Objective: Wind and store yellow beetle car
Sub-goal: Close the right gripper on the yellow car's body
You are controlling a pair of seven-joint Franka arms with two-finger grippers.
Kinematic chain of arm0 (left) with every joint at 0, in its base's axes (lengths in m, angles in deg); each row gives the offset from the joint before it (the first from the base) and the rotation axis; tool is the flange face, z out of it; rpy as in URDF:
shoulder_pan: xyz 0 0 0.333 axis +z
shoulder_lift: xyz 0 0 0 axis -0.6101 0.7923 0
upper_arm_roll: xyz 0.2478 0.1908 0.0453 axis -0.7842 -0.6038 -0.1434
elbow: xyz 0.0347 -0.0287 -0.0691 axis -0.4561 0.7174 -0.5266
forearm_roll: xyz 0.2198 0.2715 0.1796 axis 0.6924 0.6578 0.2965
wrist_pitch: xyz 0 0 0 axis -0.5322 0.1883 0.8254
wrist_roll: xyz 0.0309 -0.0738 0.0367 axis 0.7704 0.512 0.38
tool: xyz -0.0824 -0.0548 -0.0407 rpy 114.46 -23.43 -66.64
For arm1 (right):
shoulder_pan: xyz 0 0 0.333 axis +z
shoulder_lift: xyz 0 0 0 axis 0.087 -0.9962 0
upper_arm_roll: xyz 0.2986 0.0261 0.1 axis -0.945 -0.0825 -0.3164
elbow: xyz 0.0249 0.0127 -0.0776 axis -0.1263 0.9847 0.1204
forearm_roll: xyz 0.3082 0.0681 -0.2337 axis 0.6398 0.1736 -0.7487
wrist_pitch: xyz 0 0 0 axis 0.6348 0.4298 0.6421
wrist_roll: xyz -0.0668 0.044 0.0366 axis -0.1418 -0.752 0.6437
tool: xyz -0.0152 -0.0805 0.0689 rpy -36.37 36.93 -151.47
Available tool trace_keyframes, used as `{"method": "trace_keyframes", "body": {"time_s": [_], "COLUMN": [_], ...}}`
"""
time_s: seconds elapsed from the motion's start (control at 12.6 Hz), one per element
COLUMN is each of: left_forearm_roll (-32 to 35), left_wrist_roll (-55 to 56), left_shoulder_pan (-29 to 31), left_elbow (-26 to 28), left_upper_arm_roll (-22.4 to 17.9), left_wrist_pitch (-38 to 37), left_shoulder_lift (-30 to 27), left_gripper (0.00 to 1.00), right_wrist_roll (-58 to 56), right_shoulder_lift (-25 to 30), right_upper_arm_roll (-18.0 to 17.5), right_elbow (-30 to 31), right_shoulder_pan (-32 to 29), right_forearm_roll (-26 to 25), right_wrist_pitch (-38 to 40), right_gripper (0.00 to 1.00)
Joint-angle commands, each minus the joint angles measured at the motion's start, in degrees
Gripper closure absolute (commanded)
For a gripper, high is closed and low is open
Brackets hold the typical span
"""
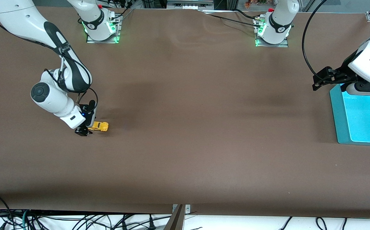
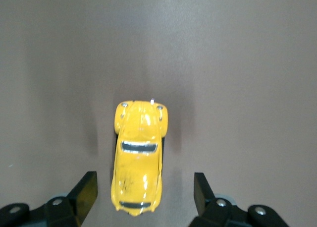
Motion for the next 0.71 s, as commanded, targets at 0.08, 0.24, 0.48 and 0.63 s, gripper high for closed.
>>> {"method": "trace_keyframes", "body": {"time_s": [0.08,0.24,0.48,0.63], "left_forearm_roll": [0.9,0.9,0.8,0.8], "left_wrist_roll": [0.1,0.0,0.0,0.0], "left_shoulder_pan": [0.1,0.1,0.1,0.1], "left_elbow": [-1.7,-1.7,-1.7,-1.8], "left_upper_arm_roll": [0.4,0.4,0.4,0.4], "left_wrist_pitch": [-1.4,-1.4,-1.4,-1.3], "left_shoulder_lift": [0.6,0.6,0.7,0.7], "left_gripper": [0.00,0.00,0.00,0.00], "right_wrist_roll": [0.2,0.0,-0.3,-2.6], "right_shoulder_lift": [-1.4,-1.4,-1.1,-0.3], "right_upper_arm_roll": [-0.1,-0.1,-0.6,-0.8], "right_elbow": [-1.1,-1.1,-1.1,-1.0], "right_shoulder_pan": [0.2,0.2,0.2,0.1], "right_forearm_roll": [-0.6,-0.6,-0.7,-1.2], "right_wrist_pitch": [-0.5,-0.5,-0.1,0.1], "right_gripper": [0.35,0.56,0.89,0.89]}}
